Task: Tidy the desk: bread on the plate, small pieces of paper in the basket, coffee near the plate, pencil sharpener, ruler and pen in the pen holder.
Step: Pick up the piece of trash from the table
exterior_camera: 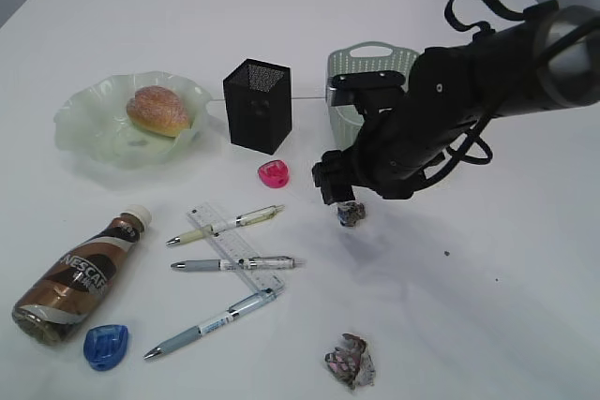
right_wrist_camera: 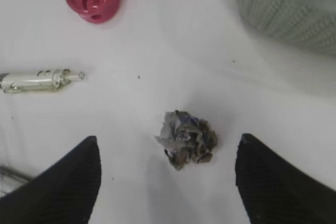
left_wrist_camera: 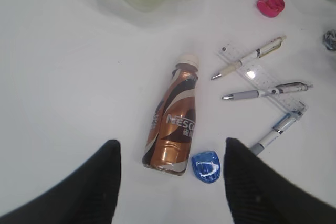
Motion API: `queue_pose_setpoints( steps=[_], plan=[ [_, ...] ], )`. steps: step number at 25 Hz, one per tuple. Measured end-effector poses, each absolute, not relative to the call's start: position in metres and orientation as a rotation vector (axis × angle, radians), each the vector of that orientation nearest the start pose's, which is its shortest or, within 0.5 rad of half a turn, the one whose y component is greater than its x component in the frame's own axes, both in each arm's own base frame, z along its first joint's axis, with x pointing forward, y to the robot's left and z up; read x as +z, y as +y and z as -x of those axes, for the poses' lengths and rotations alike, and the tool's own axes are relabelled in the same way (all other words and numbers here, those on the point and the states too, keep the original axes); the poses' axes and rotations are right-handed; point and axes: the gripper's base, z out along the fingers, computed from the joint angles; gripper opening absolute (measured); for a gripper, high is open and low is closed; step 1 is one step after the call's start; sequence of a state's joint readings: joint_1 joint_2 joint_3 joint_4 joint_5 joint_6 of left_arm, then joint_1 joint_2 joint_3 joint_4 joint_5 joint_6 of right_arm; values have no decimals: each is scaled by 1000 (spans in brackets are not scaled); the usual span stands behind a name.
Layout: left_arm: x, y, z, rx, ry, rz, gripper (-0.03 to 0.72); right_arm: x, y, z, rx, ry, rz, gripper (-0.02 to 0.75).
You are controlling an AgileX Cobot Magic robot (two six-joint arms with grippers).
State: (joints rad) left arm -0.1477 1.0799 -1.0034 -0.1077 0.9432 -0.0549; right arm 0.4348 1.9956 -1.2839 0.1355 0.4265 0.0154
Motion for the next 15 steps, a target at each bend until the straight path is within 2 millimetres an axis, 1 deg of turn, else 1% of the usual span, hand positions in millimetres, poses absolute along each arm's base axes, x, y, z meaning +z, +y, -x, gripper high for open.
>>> queue_pose_setpoints(
  steps=[7,11,15],
  plan=[
    [342,-38,-202,-219,2504,-73,454,142,184,-384,259,2628,440,584],
    [343,-38,-203,-219,2503,-73,449,137,188,-392,249,2633,459,584],
    [343,-38,-203,-219,2502,-73,440,133,189,-395,235,2645,476,584]
  ],
)
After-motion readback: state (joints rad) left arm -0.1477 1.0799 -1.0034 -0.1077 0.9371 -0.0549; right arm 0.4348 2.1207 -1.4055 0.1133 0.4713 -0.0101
